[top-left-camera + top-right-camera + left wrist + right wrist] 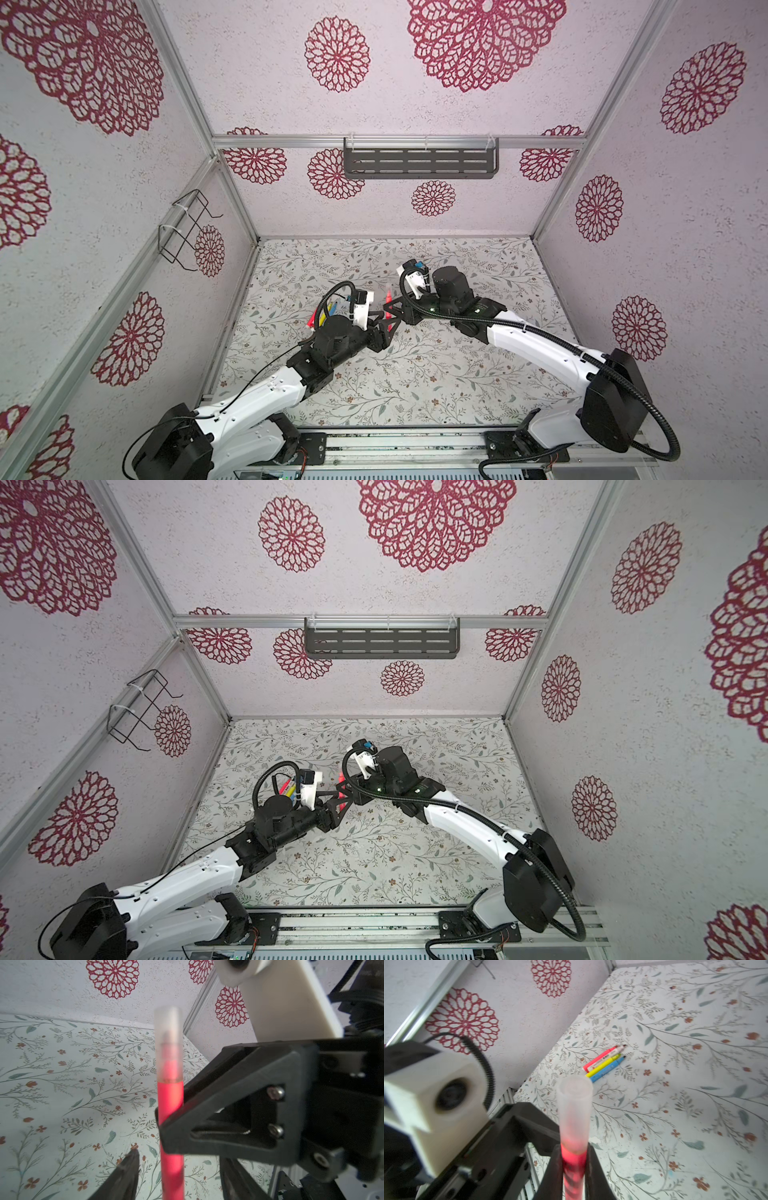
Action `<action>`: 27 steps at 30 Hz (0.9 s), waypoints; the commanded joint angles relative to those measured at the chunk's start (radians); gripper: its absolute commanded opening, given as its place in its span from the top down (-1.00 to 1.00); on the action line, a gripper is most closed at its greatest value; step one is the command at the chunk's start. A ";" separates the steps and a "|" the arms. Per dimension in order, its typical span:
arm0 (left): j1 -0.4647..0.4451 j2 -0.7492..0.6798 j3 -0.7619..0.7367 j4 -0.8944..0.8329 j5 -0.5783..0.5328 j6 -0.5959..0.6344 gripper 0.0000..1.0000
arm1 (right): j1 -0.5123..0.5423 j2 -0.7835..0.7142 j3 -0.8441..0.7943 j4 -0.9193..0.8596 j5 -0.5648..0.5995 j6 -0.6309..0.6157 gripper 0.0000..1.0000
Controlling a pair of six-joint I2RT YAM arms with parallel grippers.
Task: Insert the pens into the pen caps
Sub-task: 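Open the left gripper while the right gripper carries the capped pink pen away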
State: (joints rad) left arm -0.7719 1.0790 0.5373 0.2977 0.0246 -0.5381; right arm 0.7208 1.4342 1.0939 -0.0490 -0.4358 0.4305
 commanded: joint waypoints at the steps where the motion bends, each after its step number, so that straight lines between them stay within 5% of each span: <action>1: -0.020 -0.015 0.017 -0.115 -0.128 0.039 -0.27 | -0.070 -0.010 0.042 -0.097 0.089 0.006 0.82; 7: -0.021 -0.052 0.006 -0.181 -0.234 0.015 -0.27 | -0.170 0.131 0.131 -0.248 0.143 -0.053 0.81; 16: -0.021 -0.129 0.005 -0.264 -0.305 0.002 -0.27 | -0.265 0.516 0.450 -0.425 0.207 -0.165 0.92; 27: -0.023 -0.230 -0.034 -0.303 -0.356 -0.019 -0.26 | -0.334 0.816 0.829 -0.586 0.278 -0.226 0.92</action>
State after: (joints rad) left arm -0.7876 0.8650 0.5194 0.0139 -0.3035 -0.5426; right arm 0.4034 2.2383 1.8538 -0.5594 -0.1875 0.2497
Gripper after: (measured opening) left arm 0.631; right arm 0.166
